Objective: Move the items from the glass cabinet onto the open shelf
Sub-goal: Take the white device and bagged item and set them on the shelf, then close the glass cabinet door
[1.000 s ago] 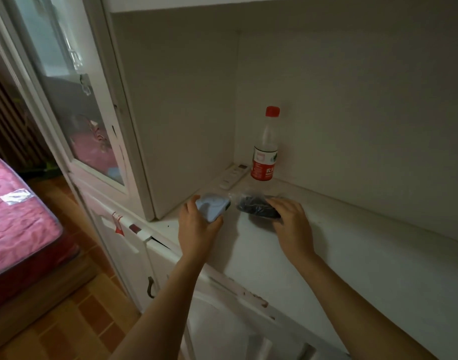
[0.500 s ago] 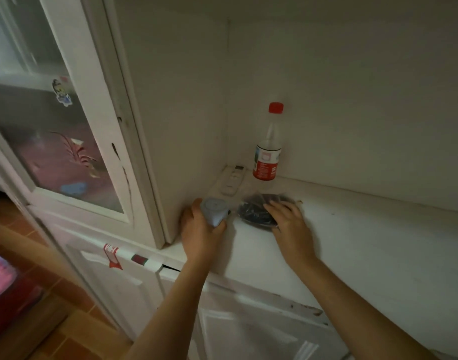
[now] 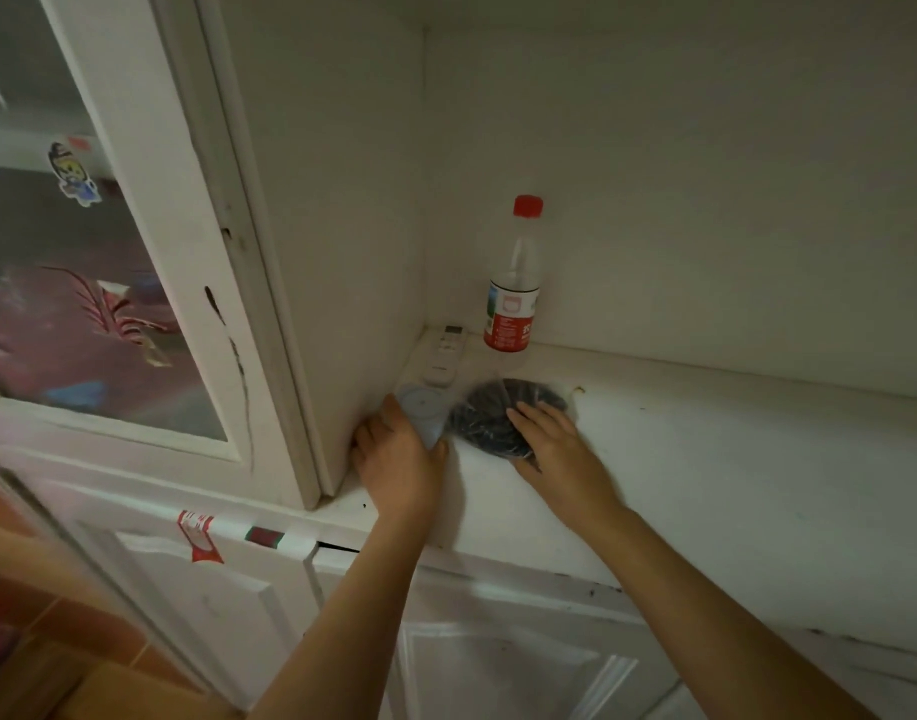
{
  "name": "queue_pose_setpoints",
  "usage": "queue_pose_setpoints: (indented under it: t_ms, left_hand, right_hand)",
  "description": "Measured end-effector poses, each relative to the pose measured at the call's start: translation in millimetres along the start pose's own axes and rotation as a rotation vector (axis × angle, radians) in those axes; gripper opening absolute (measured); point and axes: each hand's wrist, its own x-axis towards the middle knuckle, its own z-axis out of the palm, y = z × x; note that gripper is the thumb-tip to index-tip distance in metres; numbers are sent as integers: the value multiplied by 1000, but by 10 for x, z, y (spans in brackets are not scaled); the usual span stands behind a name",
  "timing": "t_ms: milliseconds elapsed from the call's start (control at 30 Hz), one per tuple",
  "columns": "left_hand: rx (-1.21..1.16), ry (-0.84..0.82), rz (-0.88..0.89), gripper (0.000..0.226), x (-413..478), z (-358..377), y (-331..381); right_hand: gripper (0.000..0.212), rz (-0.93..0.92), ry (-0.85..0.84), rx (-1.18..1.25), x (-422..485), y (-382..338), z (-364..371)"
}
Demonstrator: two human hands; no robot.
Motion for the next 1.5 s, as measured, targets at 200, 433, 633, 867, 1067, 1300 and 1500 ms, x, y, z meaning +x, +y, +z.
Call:
queue_pose_setpoints:
  t_ms: [200, 433, 633, 867, 1067, 1300, 1500]
  left_hand:
    - [52, -34, 43, 76, -30, -7, 3]
    - [66, -51, 17, 69, 5, -12, 29]
    - [48, -39, 22, 70, 30, 17, 17]
    - [-12, -43, 43, 69, 7, -6, -18]
    - [26, -34, 135, 64, -104, -60, 47]
    - [-117, 8, 324, 50, -270, -237, 484]
    - [-228, -5, 583, 42, -565, -268, 982]
  right_hand:
    - [55, 15, -46, -13, -47, -34, -64]
    - [53, 42, -75, -50, -5, -43, -71]
    - [51, 70, -17, -51, 25, -77, -12]
    - [51, 87, -11, -50, 39, -75, 19]
    - [45, 78, 0, 55, -76, 4, -89]
    - [40, 117, 193, 123, -380, 115, -511]
    - [35, 129, 372, 110, -853, 338, -1099]
